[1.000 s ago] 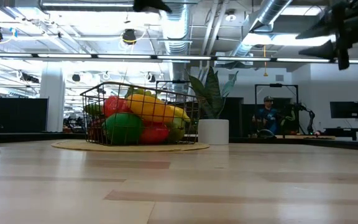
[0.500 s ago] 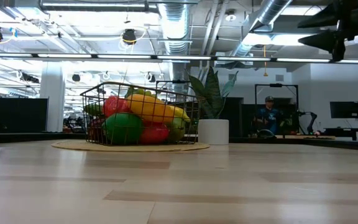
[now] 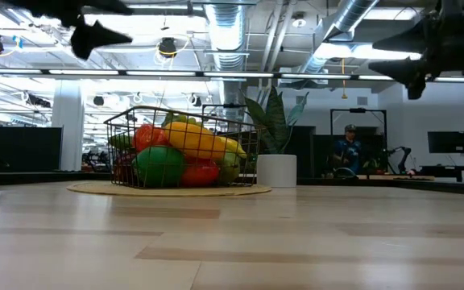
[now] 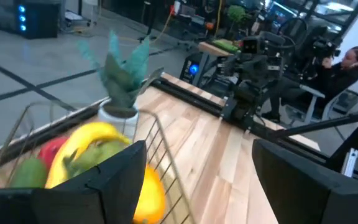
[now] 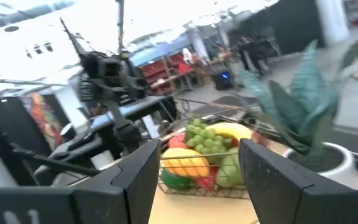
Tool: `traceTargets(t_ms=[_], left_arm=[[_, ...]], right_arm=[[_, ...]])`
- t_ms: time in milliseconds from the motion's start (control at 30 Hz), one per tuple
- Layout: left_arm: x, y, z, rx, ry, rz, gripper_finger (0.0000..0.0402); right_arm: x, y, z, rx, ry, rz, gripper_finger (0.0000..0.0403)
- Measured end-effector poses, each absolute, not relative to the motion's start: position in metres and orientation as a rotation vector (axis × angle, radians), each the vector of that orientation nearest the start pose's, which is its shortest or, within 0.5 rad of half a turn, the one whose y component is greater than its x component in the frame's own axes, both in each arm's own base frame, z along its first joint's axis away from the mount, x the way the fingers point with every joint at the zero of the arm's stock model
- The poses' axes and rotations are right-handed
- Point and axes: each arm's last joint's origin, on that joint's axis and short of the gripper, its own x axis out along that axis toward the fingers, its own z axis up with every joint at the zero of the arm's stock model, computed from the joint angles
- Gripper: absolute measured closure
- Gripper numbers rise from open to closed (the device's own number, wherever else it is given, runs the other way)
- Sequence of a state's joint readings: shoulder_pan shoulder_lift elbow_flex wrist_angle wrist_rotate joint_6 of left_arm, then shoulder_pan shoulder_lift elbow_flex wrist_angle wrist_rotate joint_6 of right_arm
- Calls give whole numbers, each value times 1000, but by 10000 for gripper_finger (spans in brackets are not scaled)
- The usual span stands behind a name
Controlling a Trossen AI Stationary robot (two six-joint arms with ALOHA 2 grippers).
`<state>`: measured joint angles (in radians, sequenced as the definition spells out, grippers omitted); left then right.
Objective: Build produce basket
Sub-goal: Return to Home Position
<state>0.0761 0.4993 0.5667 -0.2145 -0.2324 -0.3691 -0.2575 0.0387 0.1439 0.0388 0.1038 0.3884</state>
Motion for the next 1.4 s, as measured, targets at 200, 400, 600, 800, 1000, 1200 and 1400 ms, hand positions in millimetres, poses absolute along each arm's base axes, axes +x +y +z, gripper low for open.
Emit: traceTargets(t_ms=[200, 400, 600, 800, 1000, 1200, 1400], left_arm=[[102, 16, 254, -396, 54, 398, 123], [94, 16, 220, -459, 43, 397, 123], [87, 15, 199, -478, 3, 388, 123], [85, 15, 189, -487, -6, 382, 123], [85, 15, 185, -482, 38, 384, 123], [85, 15, 183, -516, 47, 411, 123], [83, 15, 176, -570, 107, 424, 123]], right_arm=[[95, -21, 186, 360, -204, -254, 163], [98, -14, 178, 355, -153, -196, 163], [98, -14, 173, 325, -108, -252, 163], [98, -15, 169, 338, -82, -293, 163], [98, -15, 168, 337, -70, -293, 163], [99, -15, 167, 331, -61, -295, 163], [99, -15, 167, 331, -58, -293, 163]])
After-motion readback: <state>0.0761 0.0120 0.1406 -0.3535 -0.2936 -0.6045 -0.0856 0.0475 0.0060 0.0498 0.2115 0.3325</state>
